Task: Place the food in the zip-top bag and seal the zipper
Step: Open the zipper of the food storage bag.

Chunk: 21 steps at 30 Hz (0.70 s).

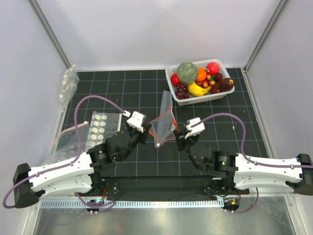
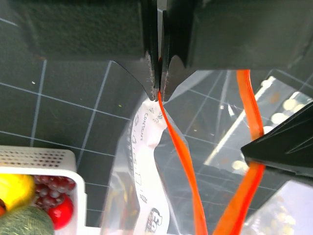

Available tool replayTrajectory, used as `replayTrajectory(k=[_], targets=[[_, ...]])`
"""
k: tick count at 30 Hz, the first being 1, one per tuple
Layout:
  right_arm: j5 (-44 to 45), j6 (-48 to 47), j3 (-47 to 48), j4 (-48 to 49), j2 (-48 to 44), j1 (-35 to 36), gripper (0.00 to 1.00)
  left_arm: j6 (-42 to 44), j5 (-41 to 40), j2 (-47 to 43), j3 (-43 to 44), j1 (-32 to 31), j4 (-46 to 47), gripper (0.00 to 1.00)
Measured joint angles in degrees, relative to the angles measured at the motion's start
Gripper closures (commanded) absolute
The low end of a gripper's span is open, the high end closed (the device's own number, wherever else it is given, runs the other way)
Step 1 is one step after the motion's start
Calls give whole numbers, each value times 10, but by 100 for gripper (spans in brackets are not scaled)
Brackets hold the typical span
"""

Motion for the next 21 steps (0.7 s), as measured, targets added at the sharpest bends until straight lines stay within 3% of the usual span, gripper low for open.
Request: replayTrajectory(k=[1, 2, 7, 18, 21], targets=[[-6, -3, 0, 5, -2, 0, 99, 2, -2, -10, 0, 0, 0, 66], [-14, -7, 0, 10, -2, 0, 99, 6, -2, -15, 0, 0, 1, 61], [-64, -25, 3, 25, 29, 0, 99, 13, 31, -12, -2, 0, 17, 49], [-116, -43, 4, 31, 52, 0, 99, 18, 97, 125, 7, -3, 41, 49], [-120, -46, 4, 32, 47, 0, 99, 19, 89, 144, 22, -3, 35, 65]])
